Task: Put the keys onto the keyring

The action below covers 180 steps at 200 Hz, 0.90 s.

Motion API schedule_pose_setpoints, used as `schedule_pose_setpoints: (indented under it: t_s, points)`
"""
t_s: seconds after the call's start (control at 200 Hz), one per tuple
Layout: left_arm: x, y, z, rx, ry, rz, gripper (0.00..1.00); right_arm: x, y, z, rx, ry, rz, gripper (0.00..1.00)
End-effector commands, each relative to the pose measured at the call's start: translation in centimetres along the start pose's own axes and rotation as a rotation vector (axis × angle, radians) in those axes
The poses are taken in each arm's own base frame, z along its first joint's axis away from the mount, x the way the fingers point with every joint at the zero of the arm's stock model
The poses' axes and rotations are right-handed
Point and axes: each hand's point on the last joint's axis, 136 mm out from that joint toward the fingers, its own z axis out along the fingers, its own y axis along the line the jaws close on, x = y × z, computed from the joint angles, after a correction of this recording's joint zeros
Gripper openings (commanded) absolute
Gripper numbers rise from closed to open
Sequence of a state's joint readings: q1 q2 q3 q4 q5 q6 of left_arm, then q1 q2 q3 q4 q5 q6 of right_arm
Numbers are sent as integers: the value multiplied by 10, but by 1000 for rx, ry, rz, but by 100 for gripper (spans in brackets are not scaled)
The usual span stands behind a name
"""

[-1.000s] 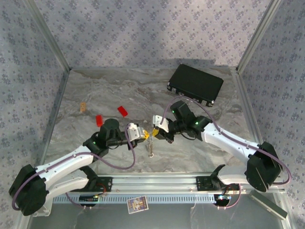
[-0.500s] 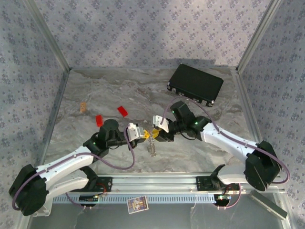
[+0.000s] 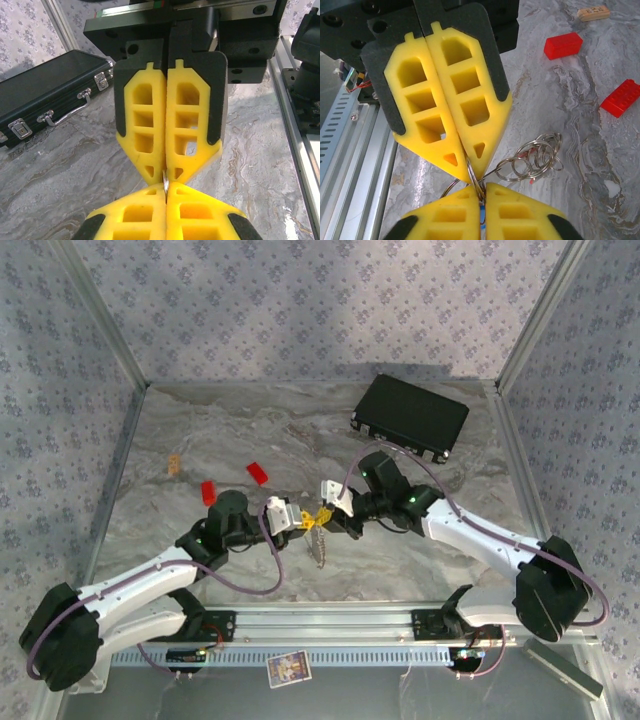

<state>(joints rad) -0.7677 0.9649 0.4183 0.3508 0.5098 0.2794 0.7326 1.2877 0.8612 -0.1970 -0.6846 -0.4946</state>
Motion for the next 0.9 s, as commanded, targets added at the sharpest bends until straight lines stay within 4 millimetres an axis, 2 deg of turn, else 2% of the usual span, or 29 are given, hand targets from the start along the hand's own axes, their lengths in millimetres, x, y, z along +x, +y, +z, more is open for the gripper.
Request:
schedule_pose_setpoints:
  t_s: [0.0,0.03,0.13,0.19,0.435,0.894]
  points:
    - [-16,-4,-1,23,-65,22,0,-7,3,0,-15,-30,-8,2]
    - [-16,-3,-1,19,-61,20,1,-7,3,0,-15,-28,-9,0]
    - [-14,1,-2,-6,-36,26,15,-6,3,-2,-11,4,-22,0]
    - [-12,3,-4,-18,-13,36,17,-5,4,-3,-9,34,-31,0]
    - [1,6,-5,-29,89,49,20,2,6,-5,-7,145,-67,0]
    - [-7,2,-2,9,61,50,18,-13,6,4,-12,166,-119,0]
